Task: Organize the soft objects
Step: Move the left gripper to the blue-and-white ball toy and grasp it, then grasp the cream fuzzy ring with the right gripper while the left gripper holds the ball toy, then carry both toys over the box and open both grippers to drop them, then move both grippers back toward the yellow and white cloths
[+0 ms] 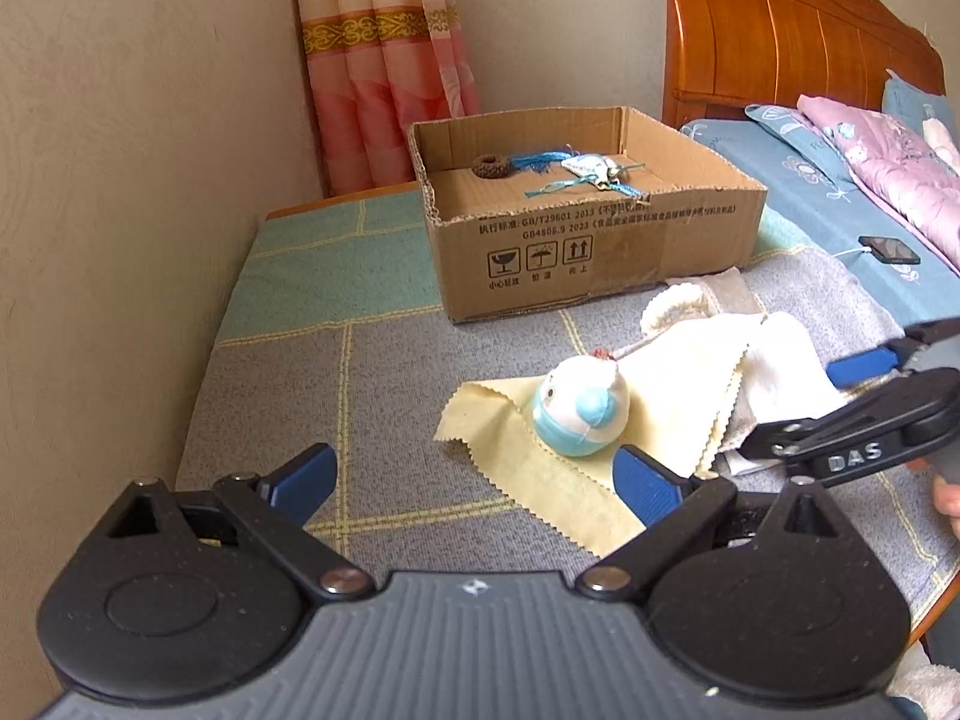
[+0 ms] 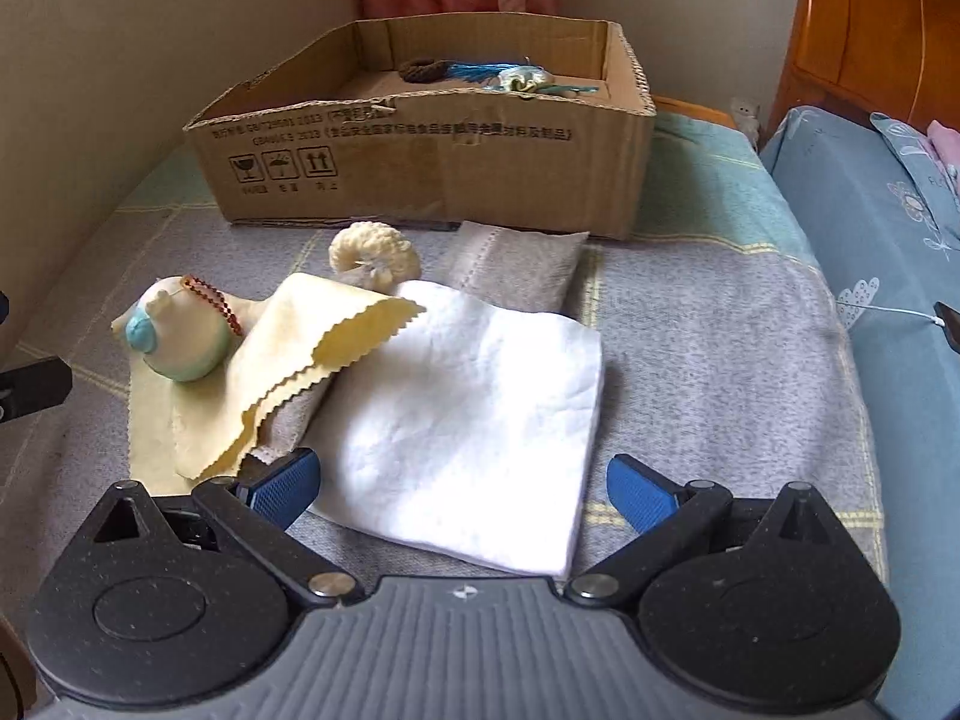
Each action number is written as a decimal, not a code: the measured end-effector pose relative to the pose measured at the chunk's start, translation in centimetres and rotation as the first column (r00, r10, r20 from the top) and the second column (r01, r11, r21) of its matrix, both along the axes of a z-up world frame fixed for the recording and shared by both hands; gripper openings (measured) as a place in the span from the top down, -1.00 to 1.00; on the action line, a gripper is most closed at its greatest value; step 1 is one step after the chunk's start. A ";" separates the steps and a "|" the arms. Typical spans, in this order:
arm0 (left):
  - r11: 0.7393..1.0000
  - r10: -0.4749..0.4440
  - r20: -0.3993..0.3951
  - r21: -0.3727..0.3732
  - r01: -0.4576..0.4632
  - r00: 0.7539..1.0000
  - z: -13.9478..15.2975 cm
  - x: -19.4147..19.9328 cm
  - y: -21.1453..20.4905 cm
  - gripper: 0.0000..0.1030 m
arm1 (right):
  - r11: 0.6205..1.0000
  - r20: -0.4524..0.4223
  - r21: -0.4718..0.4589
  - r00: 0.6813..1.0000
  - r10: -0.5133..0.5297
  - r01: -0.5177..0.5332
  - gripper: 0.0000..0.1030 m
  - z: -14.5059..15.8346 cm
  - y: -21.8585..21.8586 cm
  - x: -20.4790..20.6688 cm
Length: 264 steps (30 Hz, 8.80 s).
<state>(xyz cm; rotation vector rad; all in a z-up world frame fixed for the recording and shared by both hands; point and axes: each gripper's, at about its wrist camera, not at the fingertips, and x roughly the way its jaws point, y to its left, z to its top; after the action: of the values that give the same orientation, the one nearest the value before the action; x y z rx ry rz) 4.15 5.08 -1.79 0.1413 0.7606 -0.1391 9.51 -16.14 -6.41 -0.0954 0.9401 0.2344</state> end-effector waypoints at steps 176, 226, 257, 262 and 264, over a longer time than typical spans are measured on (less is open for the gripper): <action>0.976 -0.212 0.082 0.073 0.206 0.974 6.1 18.0 -5.1 0.12 | 0.983 0.344 0.061 0.928 0.141 -0.172 0.22 12.3 -1.4 4.3; 0.987 0.127 0.149 -0.116 -0.110 0.981 2.8 2.6 3.3 -0.99 | 0.964 0.270 -0.002 0.929 0.255 -0.264 -1.00 12.1 7.8 12.5; 0.991 -0.130 0.052 0.003 0.130 0.990 0.1 1.9 -6.4 -0.99 | 1.000 0.230 0.003 0.973 -0.021 0.021 -1.00 5.8 -5.0 -0.4; 0.987 -0.157 0.043 0.038 0.156 0.987 -1.0 2.3 -8.5 -0.99 | 0.998 0.207 0.009 0.976 -0.066 0.066 -1.00 4.8 -7.0 -1.0; 0.983 -0.176 0.036 0.056 0.174 0.984 -1.5 2.5 -9.1 -0.99 | 0.997 0.201 0.012 0.977 -0.074 0.073 -1.00 4.6 -7.5 -1.2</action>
<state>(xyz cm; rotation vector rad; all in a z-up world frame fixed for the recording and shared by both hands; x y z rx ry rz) 6.69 -4.01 -3.26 0.2611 0.7111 -0.2824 8.36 -23.64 -1.86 -0.0779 0.7395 0.1551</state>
